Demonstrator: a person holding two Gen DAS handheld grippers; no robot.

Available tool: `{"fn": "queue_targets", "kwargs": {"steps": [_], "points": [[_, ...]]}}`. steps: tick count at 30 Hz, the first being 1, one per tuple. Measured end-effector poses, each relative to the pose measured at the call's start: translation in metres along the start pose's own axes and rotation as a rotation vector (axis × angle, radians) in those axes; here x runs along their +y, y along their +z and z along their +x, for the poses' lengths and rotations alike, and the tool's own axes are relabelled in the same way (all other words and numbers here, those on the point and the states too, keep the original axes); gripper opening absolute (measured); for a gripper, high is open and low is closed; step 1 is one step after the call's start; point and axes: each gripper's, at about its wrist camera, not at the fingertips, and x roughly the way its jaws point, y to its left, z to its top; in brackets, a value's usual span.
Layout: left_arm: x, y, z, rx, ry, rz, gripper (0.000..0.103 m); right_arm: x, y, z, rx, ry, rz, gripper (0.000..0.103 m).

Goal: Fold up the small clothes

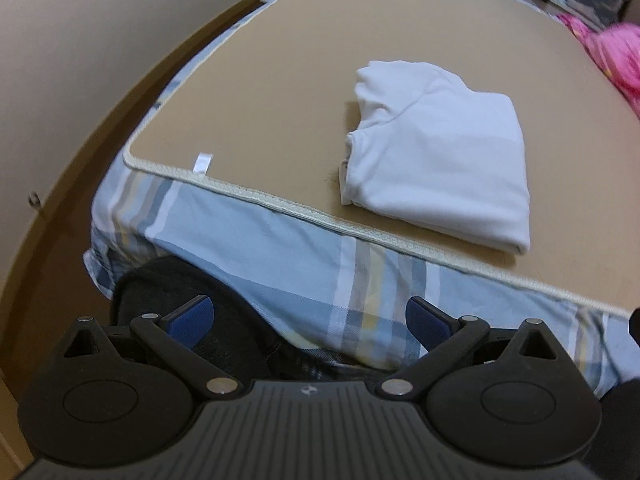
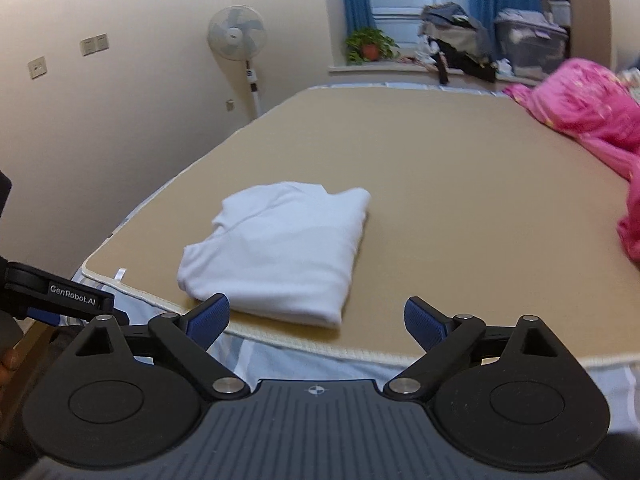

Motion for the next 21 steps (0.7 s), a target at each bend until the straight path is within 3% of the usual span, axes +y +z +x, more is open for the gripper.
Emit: {"fn": "queue_targets", "kwargs": {"steps": [9, 21], "points": [[-0.025, -0.007, -0.026, -0.092, 0.053, 0.111, 0.102, -0.006, -0.006, -0.008, -0.018, -0.025, 0.06, 0.095], [-0.031, -0.005, -0.012, -0.059, 0.04, 0.133, 0.102, -0.008, -0.006, 0.008, 0.037, -0.037, 0.06, 0.095]]}}
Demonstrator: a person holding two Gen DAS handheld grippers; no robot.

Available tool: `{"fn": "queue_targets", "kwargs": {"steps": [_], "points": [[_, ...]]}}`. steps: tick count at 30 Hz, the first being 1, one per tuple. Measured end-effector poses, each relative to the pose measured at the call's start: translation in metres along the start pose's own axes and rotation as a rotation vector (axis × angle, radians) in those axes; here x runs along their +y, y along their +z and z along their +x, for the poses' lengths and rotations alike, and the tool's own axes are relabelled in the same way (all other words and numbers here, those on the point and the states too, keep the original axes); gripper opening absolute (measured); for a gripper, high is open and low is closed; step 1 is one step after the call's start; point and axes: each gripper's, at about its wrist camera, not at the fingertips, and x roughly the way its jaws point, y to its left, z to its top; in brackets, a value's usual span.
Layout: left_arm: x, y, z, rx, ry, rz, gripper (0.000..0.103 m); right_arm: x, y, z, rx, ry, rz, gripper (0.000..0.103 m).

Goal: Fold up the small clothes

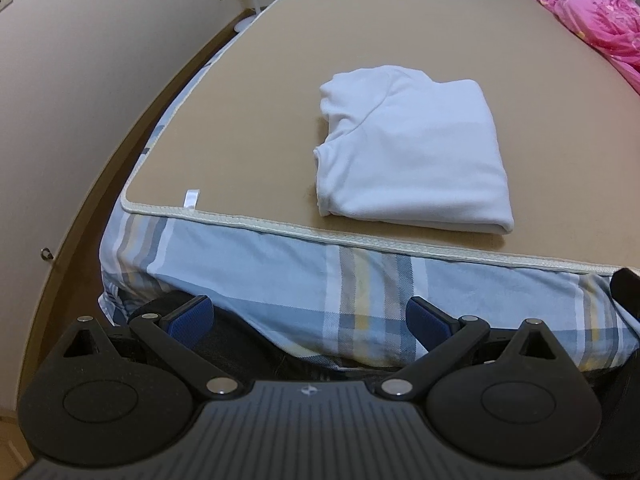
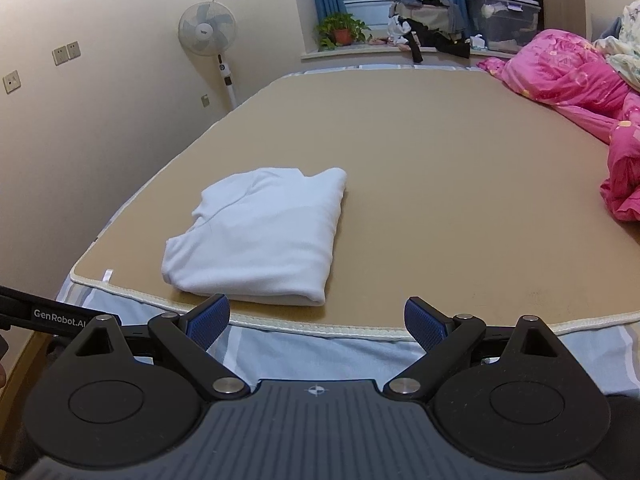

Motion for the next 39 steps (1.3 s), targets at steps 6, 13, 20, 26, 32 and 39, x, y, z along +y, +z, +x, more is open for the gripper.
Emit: {"fn": "queue_targets", "kwargs": {"steps": [6, 13, 20, 26, 32, 39], "points": [[0.0, 0.007, 0.012, 0.024, 0.007, -0.008, 0.102, -0.003, 0.002, 0.014, 0.033, 0.0, 0.0, 0.095], [-0.005, 0.016, 0.03, 0.056, 0.012, 0.001, 0.102, -0.008, 0.006, 0.03, 0.069, -0.001, 0.007, 0.095], [-0.01, 0.029, 0.049, 0.082, 0.012, 0.014, 0.102, -0.011, 0.014, 0.049, 0.101, 0.002, 0.007, 0.095], [0.005, 0.044, 0.088, 0.092, -0.143, -0.127, 0.102, -0.025, 0.037, 0.085, 0.132, 0.071, 0.013, 0.095], [0.033, 0.065, 0.147, 0.149, -0.309, -0.389, 0.102, -0.066, 0.116, 0.172, 0.161, 0.269, 0.054, 0.099], [0.036, 0.082, 0.193, 0.197, -0.405, -0.527, 0.102, -0.099, 0.182, 0.323, 0.35, 0.358, 0.199, 0.099]]}}
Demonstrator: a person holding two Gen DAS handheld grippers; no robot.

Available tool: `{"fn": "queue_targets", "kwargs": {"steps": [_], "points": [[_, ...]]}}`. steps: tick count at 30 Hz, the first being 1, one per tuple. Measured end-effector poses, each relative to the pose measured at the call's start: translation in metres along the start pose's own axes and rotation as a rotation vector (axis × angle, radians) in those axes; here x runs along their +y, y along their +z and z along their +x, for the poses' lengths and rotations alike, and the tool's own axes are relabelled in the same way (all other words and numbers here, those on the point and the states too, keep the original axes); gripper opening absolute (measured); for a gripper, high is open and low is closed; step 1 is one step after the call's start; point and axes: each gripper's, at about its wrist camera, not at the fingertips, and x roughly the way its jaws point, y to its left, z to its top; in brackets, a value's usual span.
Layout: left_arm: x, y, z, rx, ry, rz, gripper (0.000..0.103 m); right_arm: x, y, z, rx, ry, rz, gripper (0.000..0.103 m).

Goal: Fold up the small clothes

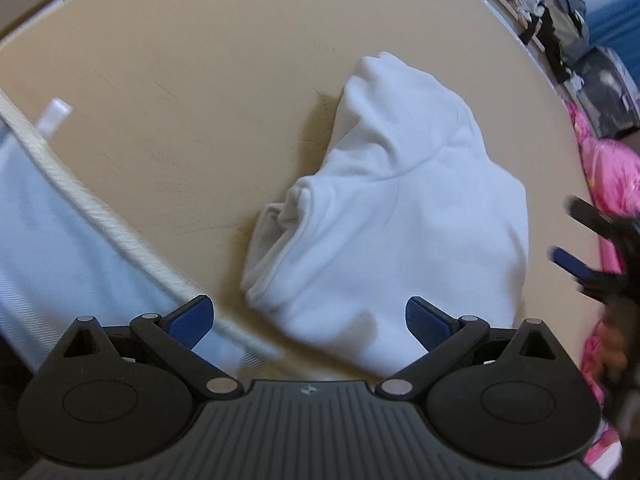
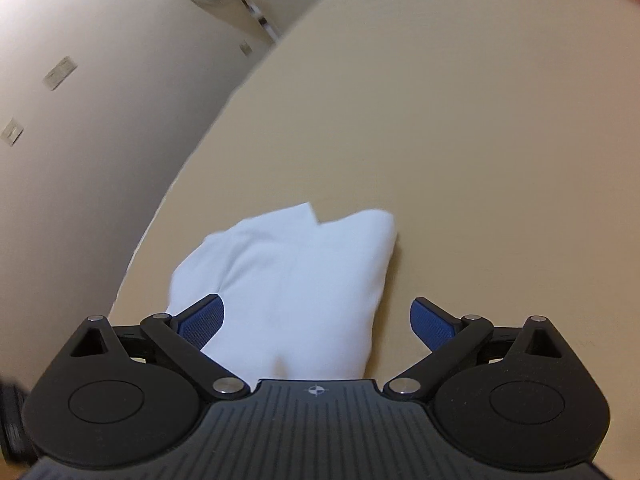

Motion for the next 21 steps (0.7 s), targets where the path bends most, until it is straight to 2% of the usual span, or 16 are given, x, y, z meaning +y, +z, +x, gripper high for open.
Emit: {"fn": "queue_targets", "kwargs": {"steps": [4, 7, 10, 11, 13, 14, 15, 18, 21], "points": [[0.002, 0.008, 0.018, 0.024, -0.018, -0.054, 0.102, -0.028, 0.035, 0.064, 0.099, -0.007, 0.087, 0.099], [0.008, 0.012, 0.021, -0.007, -0.016, -0.111, 0.1, -0.037, 0.047, 0.092, 0.145, 0.03, 0.125, 0.101], [0.011, 0.017, 0.021, -0.04, 0.01, -0.131, 0.08, -0.027, 0.057, 0.109, 0.234, 0.188, 0.058, 0.097], [0.012, 0.019, 0.021, -0.036, -0.001, -0.132, 0.072, -0.023, 0.058, 0.114, 0.266, 0.223, 0.037, 0.092], [0.012, 0.02, 0.022, -0.029, -0.013, -0.144, 0.064, -0.01, 0.056, 0.125, 0.322, 0.227, -0.042, 0.075], [0.011, 0.021, 0.022, -0.027, -0.021, -0.14, 0.054, -0.004, 0.053, 0.131, 0.344, 0.211, -0.073, 0.038], [0.008, 0.021, 0.022, -0.024, -0.025, -0.135, 0.047, 0.003, 0.049, 0.134, 0.355, 0.189, -0.095, 0.031], [-0.002, 0.028, 0.017, -0.023, -0.019, -0.093, 0.034, 0.023, 0.048, 0.124, 0.324, 0.131, -0.174, 0.023], [-0.011, 0.046, 0.016, -0.016, -0.025, -0.039, 0.029, 0.023, 0.056, 0.099, 0.267, 0.137, -0.18, 0.019]]}}
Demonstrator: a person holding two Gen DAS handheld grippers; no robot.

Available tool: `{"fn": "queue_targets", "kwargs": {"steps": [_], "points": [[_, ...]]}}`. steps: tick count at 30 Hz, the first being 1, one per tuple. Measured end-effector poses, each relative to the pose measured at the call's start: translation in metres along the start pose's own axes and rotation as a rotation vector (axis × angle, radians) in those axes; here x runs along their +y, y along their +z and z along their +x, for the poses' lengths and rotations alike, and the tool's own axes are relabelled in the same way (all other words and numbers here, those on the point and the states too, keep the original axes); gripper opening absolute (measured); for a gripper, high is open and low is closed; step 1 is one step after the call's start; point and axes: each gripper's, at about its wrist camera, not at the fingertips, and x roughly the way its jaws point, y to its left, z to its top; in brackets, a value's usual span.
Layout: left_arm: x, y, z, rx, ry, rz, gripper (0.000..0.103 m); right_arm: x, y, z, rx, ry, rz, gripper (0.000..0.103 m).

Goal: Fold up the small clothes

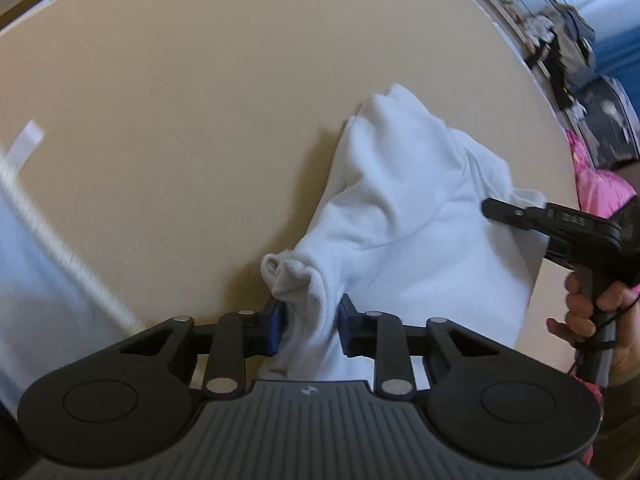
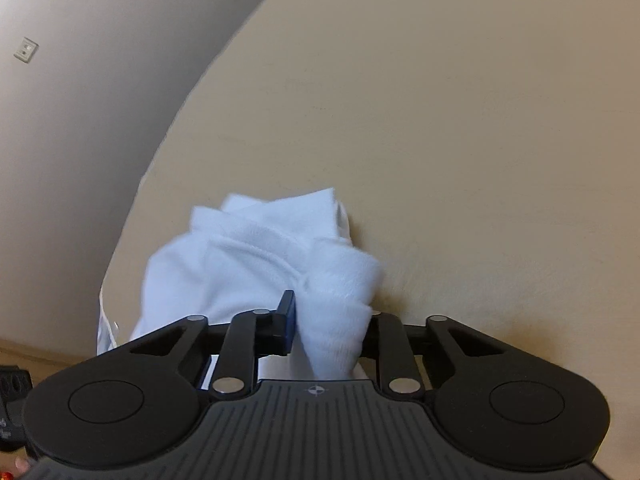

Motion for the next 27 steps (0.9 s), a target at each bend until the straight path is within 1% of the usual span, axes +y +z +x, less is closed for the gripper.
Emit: {"fn": "queue_targets", "kwargs": {"steps": [3, 5, 6, 7, 8, 9, 11, 12, 14, 15, 17, 18, 20, 21, 22, 24, 25, 26, 27], "points": [[-0.029, 0.024, 0.009, -0.008, 0.002, 0.099, 0.027, -0.006, -0.009, -0.036, -0.111, -0.026, 0.006, 0.017], [-0.066, 0.049, 0.022, -0.013, -0.013, 0.203, 0.027, -0.024, -0.017, -0.065, -0.21, -0.055, 0.063, 0.017], [-0.088, 0.061, 0.031, -0.014, -0.011, 0.261, 0.021, -0.035, -0.024, -0.08, -0.264, -0.071, 0.107, 0.017], [-0.114, 0.076, 0.046, 0.003, -0.018, 0.329, 0.021, -0.051, -0.035, -0.097, -0.333, -0.097, 0.182, 0.017], [-0.138, 0.089, 0.061, 0.031, -0.016, 0.379, 0.02, -0.064, -0.048, -0.111, -0.377, -0.114, 0.253, 0.018], [-0.161, 0.099, 0.077, 0.057, -0.011, 0.422, 0.02, -0.078, -0.064, -0.122, -0.415, -0.129, 0.334, 0.018], [-0.211, 0.115, 0.109, 0.103, 0.013, 0.521, 0.019, -0.103, -0.112, -0.14, -0.488, -0.148, 0.526, 0.017], [-0.233, 0.118, 0.121, 0.114, 0.023, 0.558, 0.014, -0.11, -0.142, -0.144, -0.522, -0.148, 0.628, 0.015], [-0.27, 0.121, 0.138, 0.131, 0.028, 0.637, 0.011, -0.111, -0.196, -0.144, -0.591, -0.13, 0.779, 0.012], [-0.284, 0.118, 0.142, 0.132, 0.029, 0.678, 0.011, -0.105, -0.221, -0.142, -0.633, -0.116, 0.832, 0.012], [-0.306, 0.109, 0.145, 0.117, 0.051, 0.762, 0.011, -0.086, -0.256, -0.132, -0.69, -0.094, 0.906, 0.012], [-0.311, 0.107, 0.143, 0.104, 0.062, 0.786, 0.011, -0.076, -0.268, -0.127, -0.713, -0.086, 0.927, 0.012], [-0.31, 0.106, 0.137, 0.079, 0.066, 0.803, 0.011, -0.062, -0.279, -0.116, -0.741, -0.094, 0.936, 0.012], [-0.306, 0.11, 0.137, 0.068, 0.09, 0.798, 0.015, -0.057, -0.28, -0.113, -0.752, -0.105, 0.927, 0.012], [-0.301, 0.116, 0.137, 0.058, 0.122, 0.777, 0.019, -0.06, -0.278, -0.114, -0.751, -0.11, 0.92, 0.012], [-0.286, 0.133, 0.14, 0.027, 0.197, 0.701, 0.066, -0.062, -0.276, -0.113, -0.739, -0.127, 0.911, 0.012], [-0.279, 0.139, 0.14, -0.002, 0.235, 0.667, 0.07, -0.064, -0.276, -0.112, -0.724, -0.139, 0.92, 0.013], [-0.272, 0.145, 0.138, -0.043, 0.289, 0.642, 0.07, -0.071, -0.275, -0.12, -0.711, -0.15, 0.932, 0.018], [-0.263, 0.15, 0.138, -0.052, 0.33, 0.625, 0.07, -0.073, -0.275, -0.12, -0.696, -0.172, 0.949, 0.029]]}}
